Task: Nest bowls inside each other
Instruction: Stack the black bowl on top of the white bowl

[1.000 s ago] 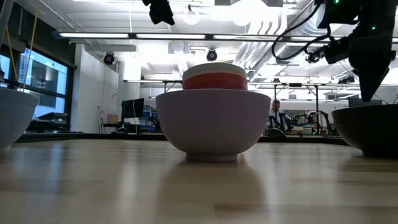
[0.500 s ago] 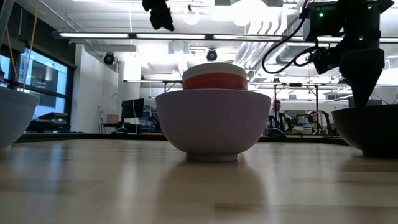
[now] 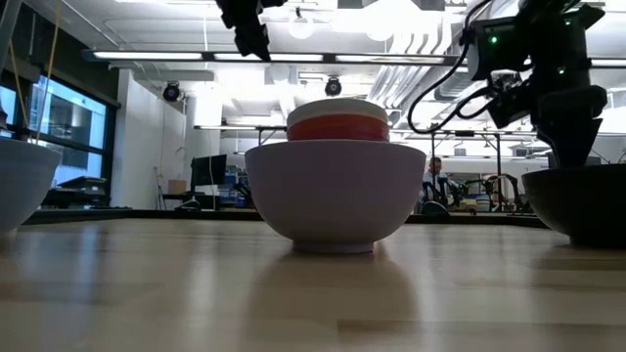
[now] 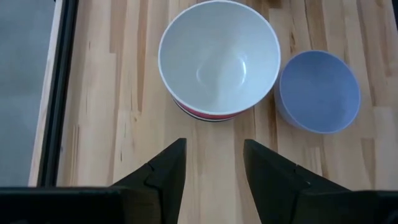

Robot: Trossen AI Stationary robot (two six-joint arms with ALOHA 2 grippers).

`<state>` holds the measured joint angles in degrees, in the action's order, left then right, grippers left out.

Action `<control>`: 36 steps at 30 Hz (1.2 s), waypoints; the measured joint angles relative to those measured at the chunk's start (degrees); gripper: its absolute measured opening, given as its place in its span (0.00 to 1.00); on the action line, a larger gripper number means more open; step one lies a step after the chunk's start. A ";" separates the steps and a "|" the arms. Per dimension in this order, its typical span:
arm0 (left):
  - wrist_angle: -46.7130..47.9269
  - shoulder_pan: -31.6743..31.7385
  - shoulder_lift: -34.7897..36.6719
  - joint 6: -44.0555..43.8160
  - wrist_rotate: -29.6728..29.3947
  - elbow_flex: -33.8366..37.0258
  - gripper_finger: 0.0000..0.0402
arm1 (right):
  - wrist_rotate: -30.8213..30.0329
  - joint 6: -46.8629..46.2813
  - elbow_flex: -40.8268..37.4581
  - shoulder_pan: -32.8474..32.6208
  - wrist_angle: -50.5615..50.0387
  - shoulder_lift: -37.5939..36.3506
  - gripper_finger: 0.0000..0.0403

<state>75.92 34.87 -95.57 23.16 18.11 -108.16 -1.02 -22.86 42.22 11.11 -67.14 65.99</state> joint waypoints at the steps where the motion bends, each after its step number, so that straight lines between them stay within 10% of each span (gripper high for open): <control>1: 0.06 0.03 0.00 0.00 0.00 0.00 0.37 | 0.00 0.22 0.00 0.08 0.05 0.24 0.32; 13: 0.39 0.00 0.00 0.59 0.00 0.00 0.37 | 0.04 -0.52 0.02 0.13 0.59 0.88 0.02; 36: 3.61 1.66 5.41 1.95 -0.02 0.00 0.37 | 1.69 -9.89 1.09 9.09 -1.44 -8.47 0.00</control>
<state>79.53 36.54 -90.16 25.10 18.09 -108.16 0.67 -32.75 43.31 20.20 -68.58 57.52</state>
